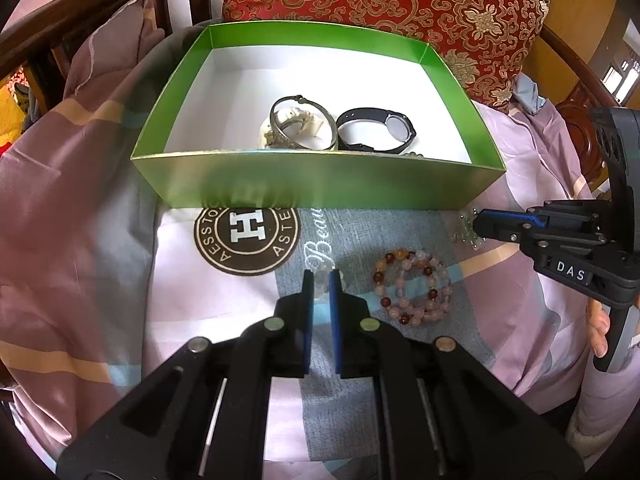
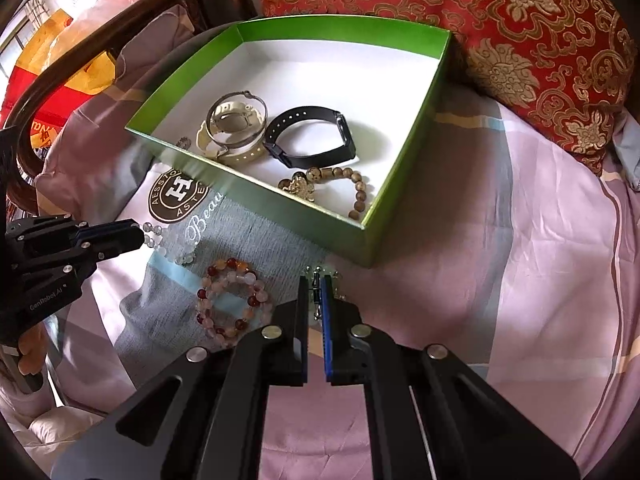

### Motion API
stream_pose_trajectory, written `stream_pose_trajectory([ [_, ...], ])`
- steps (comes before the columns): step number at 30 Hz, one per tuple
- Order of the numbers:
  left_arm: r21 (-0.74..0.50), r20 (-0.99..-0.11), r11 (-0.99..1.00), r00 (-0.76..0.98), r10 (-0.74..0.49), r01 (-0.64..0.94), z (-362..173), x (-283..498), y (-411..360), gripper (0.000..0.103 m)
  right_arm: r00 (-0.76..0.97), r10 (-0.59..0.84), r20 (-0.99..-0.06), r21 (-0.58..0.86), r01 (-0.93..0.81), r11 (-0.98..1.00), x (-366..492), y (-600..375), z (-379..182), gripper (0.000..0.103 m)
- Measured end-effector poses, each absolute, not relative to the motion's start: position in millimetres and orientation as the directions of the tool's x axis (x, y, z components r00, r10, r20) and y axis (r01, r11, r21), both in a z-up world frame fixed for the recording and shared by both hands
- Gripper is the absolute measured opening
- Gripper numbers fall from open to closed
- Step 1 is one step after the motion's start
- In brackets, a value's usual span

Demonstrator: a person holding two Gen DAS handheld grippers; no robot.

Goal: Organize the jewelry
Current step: 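Carry the white crystal bracelet and green pendant into the green box and open both tools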

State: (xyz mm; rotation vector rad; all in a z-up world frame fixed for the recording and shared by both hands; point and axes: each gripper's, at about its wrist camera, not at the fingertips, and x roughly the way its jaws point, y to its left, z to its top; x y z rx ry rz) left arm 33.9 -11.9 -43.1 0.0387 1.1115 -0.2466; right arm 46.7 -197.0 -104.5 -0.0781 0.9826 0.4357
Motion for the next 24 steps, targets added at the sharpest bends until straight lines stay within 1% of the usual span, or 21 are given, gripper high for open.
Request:
stream_pose_trajectory([
  [5, -0.094, -0.885, 0.973, 0.430, -0.178, 0.209, -39, 35, -11, 0.007, 0.508, 0.334, -0.794, 0.133, -0.391, 0.911, 42, -198, -90, 0.005],
  [11, -0.089, -0.845, 0.972, 0.500, -0.189, 0.217, -7, 46, -9, 0.007, 0.592, 0.367, -0.718, 0.128, -0.406, 0.905, 35, -195, -49, 0.005],
  [17, -0.077, -0.800, 0.967, 0.564, -0.204, 0.241, 27, 65, -14, 0.007, 0.650, 0.373, -0.663, 0.129, -0.391, 0.911, 56, -192, -1, 0.005],
  [21, -0.101, -0.783, 0.967, 0.581, -0.222, 0.233, 40, 82, -14, 0.007, 0.648, 0.399, -0.649, 0.187, -0.372, 0.909, 74, -194, -4, 0.006],
  [24, -0.118, -0.786, 0.965, 0.573, -0.234, 0.232, 37, 91, -17, 0.007, 0.596, 0.411, -0.690, 0.228, -0.360, 0.905, 89, -192, -29, 0.006],
])
